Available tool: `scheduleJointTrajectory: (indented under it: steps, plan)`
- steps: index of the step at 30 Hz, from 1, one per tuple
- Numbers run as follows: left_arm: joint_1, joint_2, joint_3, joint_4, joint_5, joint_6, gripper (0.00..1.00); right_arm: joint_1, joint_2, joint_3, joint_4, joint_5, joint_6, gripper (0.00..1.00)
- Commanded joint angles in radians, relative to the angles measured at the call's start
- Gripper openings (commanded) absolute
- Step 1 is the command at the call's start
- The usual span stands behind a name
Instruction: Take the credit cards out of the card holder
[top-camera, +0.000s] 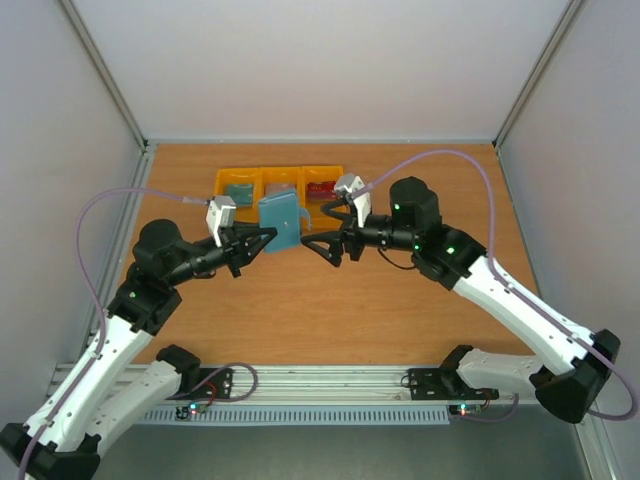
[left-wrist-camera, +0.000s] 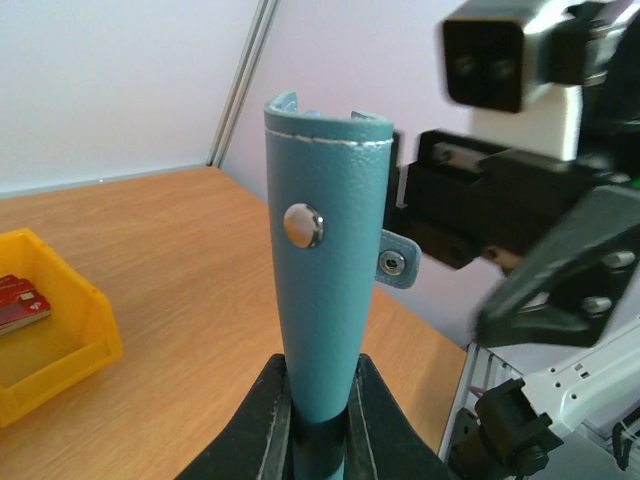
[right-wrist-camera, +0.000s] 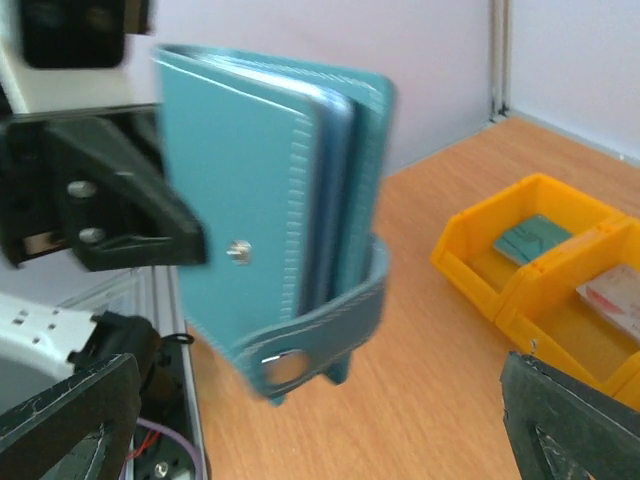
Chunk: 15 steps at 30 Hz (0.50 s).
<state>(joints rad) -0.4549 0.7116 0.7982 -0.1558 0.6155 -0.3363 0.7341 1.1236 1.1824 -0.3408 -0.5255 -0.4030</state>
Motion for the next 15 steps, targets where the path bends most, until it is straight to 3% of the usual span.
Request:
scheduleJointTrajectory:
  steps: [1, 4, 9, 15]
  plan:
    - [0.001, 0.005, 0.01, 0.122, 0.039, -0.041, 0.0, -0.002, 0.062, -0.038, 0.225, 0.058, 0.163, 0.99]
    - [0.001, 0.001, 0.01, 0.126, 0.074, -0.041, 0.0, -0.022, 0.09, -0.026, 0.262, -0.012, 0.164, 0.92]
    - [0.001, -0.015, -0.006, 0.177, 0.143, -0.046, 0.0, -0.154, 0.133, -0.087, 0.56, -0.383, 0.382, 0.71]
    - [0.001, -0.015, -0.014, 0.237, 0.209, -0.075, 0.0, -0.157, 0.153, -0.081, 0.566, -0.516, 0.368, 0.56]
